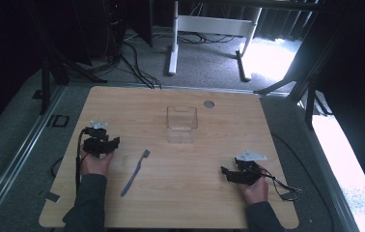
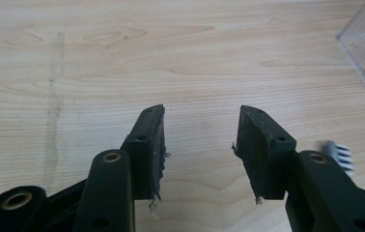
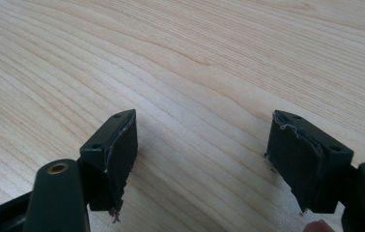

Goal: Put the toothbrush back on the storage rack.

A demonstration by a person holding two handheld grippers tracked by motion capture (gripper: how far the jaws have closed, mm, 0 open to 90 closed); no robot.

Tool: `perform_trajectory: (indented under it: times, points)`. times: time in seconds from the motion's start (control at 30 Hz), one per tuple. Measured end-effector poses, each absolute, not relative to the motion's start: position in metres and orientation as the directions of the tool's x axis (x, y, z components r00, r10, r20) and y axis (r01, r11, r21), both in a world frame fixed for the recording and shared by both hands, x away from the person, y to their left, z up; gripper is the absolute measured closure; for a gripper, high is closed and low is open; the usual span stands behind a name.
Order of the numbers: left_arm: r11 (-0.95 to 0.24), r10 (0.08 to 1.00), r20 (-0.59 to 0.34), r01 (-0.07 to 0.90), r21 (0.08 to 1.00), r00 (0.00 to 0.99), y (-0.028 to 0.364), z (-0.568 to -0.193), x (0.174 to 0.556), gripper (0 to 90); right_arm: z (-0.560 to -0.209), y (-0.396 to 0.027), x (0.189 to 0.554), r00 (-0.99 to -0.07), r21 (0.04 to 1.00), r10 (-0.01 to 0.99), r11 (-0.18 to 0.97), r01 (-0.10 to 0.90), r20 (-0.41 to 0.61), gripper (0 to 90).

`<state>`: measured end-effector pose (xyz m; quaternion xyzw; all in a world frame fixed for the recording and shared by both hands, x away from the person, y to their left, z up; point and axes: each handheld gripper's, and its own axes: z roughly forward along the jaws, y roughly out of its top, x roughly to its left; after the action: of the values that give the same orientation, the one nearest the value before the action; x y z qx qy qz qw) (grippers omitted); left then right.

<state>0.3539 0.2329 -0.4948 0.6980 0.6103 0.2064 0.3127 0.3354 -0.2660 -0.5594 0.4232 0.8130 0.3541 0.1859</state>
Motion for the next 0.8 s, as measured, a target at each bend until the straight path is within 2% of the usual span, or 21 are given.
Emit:
perform_trajectory:
  times: [0.4,0.8]
  points:
    - [-0.105,0.973,-0.073,0.704,0.702,0.218,0.226,-0.469,0.336,51.6,-0.559,-0.266,0.335,-0.565,0.733,0.825,0.386,0.559,-0.003,26.4]
    - [-0.122,0.955,-0.105,0.685,0.718,0.279,0.219,-0.458,0.322,50.1,-0.559,-0.266,0.335,-0.566,0.734,0.824,0.387,0.558,-0.003,26.2]
